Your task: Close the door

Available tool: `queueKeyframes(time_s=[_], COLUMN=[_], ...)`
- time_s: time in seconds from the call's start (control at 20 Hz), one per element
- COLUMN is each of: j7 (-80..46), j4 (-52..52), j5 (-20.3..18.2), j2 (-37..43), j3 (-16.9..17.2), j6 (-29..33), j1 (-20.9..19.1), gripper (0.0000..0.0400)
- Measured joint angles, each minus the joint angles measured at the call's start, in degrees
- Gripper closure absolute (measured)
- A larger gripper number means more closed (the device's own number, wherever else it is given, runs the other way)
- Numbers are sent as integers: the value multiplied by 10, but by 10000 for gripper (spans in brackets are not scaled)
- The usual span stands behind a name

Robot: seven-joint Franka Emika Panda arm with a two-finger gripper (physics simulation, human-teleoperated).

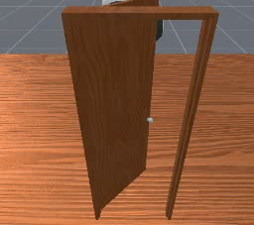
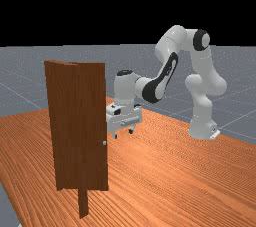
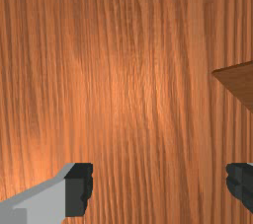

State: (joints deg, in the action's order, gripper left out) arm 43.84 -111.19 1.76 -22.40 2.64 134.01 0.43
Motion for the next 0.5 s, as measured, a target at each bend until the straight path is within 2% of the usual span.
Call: queueKeyframes(time_s=[0.05, 0.1, 0.15, 0.25, 0.3, 0.35, 0.4, 0.5], j7=[0, 0, 0, 0, -5, -3, -2, 15], j4=[0, -1, -1, -2, -2, -2, -2, -3], j5=[0, 0, 0, 0, 5, 0, 0, 2], j2=[-1, -3, -5, -9, -9, -9, -9, -9], j3=[0, 0, 0, 0, 2, 1, 1, -3], j6=[3, 5, 7, 11, 11, 11, 11, 12], j1=[0, 0, 0, 0, 2, 0, 0, -3], gripper=[157, 252, 310, 367, 223, 135, 82, 30])
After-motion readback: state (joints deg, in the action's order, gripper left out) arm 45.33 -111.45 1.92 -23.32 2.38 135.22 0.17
